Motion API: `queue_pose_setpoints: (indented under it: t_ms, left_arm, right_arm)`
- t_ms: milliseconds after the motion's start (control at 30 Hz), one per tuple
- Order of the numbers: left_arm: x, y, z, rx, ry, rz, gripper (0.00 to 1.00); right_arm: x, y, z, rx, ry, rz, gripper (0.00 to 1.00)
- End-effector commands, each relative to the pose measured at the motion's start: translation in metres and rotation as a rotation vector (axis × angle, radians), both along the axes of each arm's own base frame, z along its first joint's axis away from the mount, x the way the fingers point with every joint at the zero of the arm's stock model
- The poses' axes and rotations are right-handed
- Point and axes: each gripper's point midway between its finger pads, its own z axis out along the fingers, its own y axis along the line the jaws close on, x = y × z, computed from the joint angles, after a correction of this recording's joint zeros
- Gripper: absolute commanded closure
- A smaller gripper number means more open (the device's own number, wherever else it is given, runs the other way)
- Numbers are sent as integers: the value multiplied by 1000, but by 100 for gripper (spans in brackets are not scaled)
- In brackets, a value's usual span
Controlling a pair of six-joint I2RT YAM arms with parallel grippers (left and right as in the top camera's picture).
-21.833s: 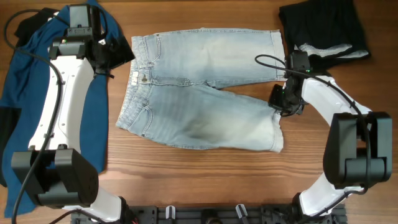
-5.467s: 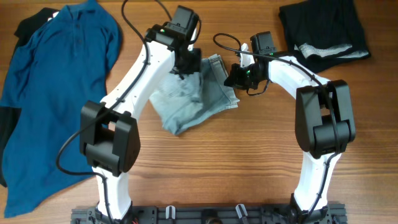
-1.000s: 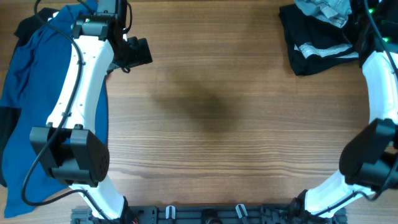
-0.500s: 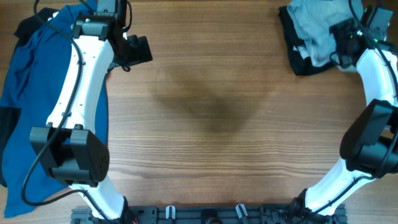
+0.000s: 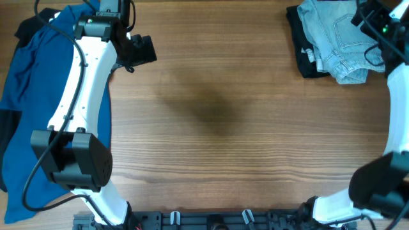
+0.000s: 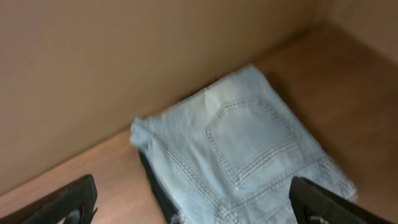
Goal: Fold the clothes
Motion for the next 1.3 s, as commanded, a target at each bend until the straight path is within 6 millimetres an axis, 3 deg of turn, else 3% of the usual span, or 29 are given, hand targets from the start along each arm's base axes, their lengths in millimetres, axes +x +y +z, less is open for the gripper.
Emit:
queue_pose_setpoints:
  t_ms: [0,133,267,333,400,467,500,533,600,667,767,800,900,1000,1100,1167,1267]
  left_arm:
    - [8,0,10,6,-45,-4,0]
    - [11,-1,11,4,-60,-4,0]
    - [11,-1,11,4,-60,-4,0]
    - [11,0,11,5,-60,-4,0]
    - [11,0,11,5,-60,-4,0]
    - [11,0,11,5,-60,-4,0]
    - [11,0,11,5,-60,-4,0]
    - [11,0,11,5,-60,-4,0]
    - [11,0,11,5,-60,-4,0]
    - [11,0,11,5,-60,-4,0]
    - [11,0,11,5,-60,-4,0]
    - [11,0,11,5,-60,-4,0]
    - [11,0,11,5,-60,-4,0]
    - [11,0,11,5,-60,-4,0]
    - [11,0,11,5,-60,-4,0]
    - [11,0,11,5,-60,-3,0]
    - [11,0,11,5,-60,-4,0]
  right_arm:
    - [34,-1,-57,-101,70,129,1]
    - [51,9,-146,-102,214,210,0]
    - [49,31,-223,-77,359,275,0]
    - [48,38,-237,-78,394,279,0]
    - [49,41,-233,-89,393,280,0]
    - [50,41,-209,-108,367,273,1]
    - [51,41,-181,-120,335,269,0]
    - [51,41,-167,-126,319,268,0]
    - [46,44,-112,-143,260,269,1]
    - [32,61,-56,-156,192,334,0]
    - [-10,110,22,-155,79,503,1]
    - [-32,131,49,-141,38,553,0]
    - [-98,178,104,-134,-30,662,0]
    - [-150,197,138,-161,-89,693,0]
    - [-182,199,165,-199,-165,684,0]
    - [-203,198,163,-193,-141,674,0]
    - [-219,194,160,-204,-113,649,0]
